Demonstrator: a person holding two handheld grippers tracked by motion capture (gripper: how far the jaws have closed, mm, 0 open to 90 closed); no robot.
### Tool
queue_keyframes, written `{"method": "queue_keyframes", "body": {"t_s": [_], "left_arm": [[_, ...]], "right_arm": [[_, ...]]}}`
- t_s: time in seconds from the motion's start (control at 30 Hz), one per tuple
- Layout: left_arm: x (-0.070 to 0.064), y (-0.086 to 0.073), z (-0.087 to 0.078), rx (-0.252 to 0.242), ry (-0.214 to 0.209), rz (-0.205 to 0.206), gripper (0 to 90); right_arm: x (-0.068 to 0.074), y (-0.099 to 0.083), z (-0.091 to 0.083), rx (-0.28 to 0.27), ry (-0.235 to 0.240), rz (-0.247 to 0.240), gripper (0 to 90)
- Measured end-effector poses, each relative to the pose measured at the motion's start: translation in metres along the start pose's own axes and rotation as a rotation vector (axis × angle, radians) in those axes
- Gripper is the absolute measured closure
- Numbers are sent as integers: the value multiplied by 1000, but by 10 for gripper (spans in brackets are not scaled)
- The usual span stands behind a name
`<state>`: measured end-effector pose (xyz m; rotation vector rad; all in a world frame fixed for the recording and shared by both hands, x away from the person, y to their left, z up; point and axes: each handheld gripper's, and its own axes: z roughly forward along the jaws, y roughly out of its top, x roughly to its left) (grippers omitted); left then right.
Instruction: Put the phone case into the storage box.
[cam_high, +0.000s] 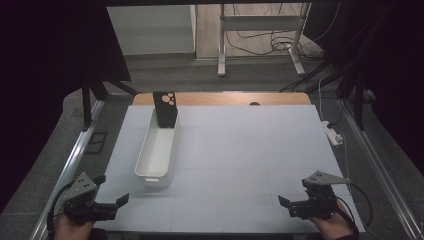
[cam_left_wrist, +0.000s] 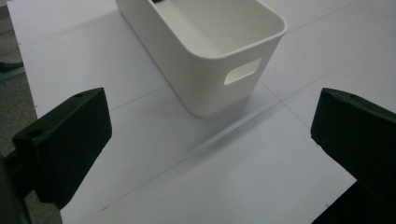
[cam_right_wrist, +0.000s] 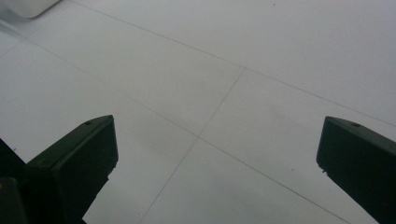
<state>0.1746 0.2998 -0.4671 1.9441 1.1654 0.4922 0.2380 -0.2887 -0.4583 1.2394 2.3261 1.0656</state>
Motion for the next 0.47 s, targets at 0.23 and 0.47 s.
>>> {"method": "queue_keyframes", "body": {"t_s": [0.23, 0.47], "left_arm": [[-2, -1, 3, 26, 0, 10, 0], [-1, -1, 4, 25, -8, 3, 0]], "right_arm": [[0, 0, 0, 0, 1, 1, 0], [0, 0, 0, 2, 0, -2, 0]]}}
